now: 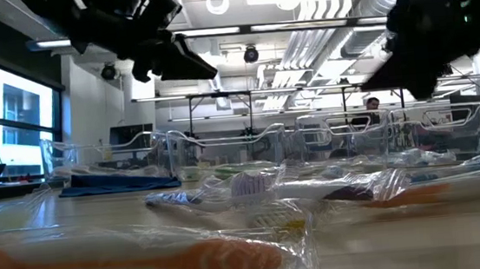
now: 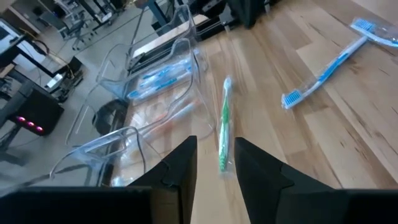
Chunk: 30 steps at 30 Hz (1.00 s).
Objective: Pick & Place Toothbrushes
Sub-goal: Put the green toothbrush into the middle left transparent bin
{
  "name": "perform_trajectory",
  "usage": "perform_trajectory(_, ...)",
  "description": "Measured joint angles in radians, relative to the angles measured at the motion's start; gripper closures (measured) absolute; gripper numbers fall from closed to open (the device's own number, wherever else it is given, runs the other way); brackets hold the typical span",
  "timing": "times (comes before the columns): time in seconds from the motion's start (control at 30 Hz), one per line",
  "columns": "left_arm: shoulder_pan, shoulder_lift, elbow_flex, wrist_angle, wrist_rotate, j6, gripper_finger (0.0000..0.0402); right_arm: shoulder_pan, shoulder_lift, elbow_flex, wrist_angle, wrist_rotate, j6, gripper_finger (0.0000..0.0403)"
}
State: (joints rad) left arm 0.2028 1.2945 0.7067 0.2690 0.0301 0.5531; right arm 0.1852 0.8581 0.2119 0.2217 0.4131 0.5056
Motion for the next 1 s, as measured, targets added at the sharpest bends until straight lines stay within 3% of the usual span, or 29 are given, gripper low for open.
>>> perform_trajectory(0.13, 0.0, 0.0, 0.0, -0.008, 0.0, 0.0, 0.0298, 0.0, 0.02, 0.0, -0.138, 0.086, 0.184, 0.0401)
perform_trajectory(0.3, 0.0, 0.0, 0.0, -0.028, 0.001, -0.001, 0.0298, 0.0, 0.096, 0.0, -0.095, 0.092, 0.253, 0.0401)
perform_trajectory(0.53, 0.0, 0.0, 0.0, -0.084, 0.001, 0.0, 0.0298, 0.0, 0.286, 0.08, -0.078, 0.096, 0.252, 0.0401)
perform_trajectory(0.73, 0.0, 0.0, 0.0, -0.123, 0.004, -0.001, 0.0298, -0.011, 0.462, 0.202, -0.196, 0.258, 0.25, 0.0401)
perform_trajectory(1.0, 0.0, 0.0, 0.0, -0.145, 0.004, -0.001, 0.0298, -0.06, 0.645, 0.254, -0.198, 0.282, 0.285, 0.0401)
